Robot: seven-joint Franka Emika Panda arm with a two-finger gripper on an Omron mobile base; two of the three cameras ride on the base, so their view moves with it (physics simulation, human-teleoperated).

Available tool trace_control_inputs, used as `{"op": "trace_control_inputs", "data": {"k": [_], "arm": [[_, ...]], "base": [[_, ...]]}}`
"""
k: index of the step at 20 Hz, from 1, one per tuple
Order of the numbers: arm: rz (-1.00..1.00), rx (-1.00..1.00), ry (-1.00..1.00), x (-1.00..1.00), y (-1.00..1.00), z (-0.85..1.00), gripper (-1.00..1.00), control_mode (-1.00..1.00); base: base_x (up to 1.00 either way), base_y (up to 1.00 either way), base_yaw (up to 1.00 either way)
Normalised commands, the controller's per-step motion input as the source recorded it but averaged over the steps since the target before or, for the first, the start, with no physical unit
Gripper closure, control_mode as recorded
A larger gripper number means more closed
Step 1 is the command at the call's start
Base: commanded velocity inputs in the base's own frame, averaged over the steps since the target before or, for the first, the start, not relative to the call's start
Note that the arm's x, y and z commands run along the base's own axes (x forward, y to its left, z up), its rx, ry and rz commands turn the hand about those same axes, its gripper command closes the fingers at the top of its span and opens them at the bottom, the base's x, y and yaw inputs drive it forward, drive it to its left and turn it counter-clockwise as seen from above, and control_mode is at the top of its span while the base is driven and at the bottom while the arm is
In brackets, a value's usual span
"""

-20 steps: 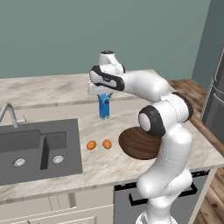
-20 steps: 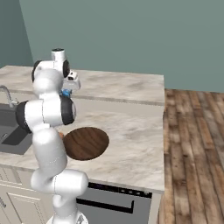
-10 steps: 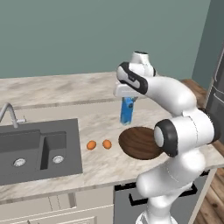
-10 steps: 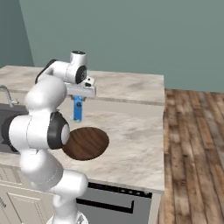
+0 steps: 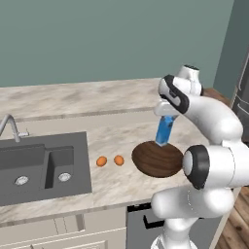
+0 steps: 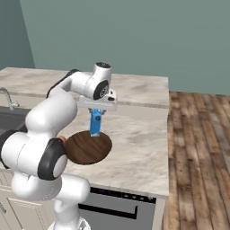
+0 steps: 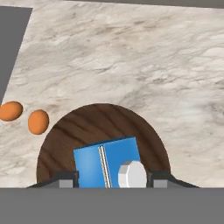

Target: Gather the eggs and milk located in the vicinity of the sink area and place them right next to the bowl.

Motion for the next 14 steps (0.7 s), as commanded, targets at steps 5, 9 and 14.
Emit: {"op": "trace_control_inputs", "data": {"k": [5,9,14], "arm": [[0.13,0.00,0.02,0.10,-0.71,0.19,1.00,-1.00],[0.07,-0.01,0.10,0.03,-0.86,0.00,1.00,-1.00],[0.04,0.00,0.11,0.00,-0.80,0.00,1.00,-1.00]], "base": [[0.00,0.00,0.00],[0.00,0.00,0.00],[0.00,0.00,0.00]]}}
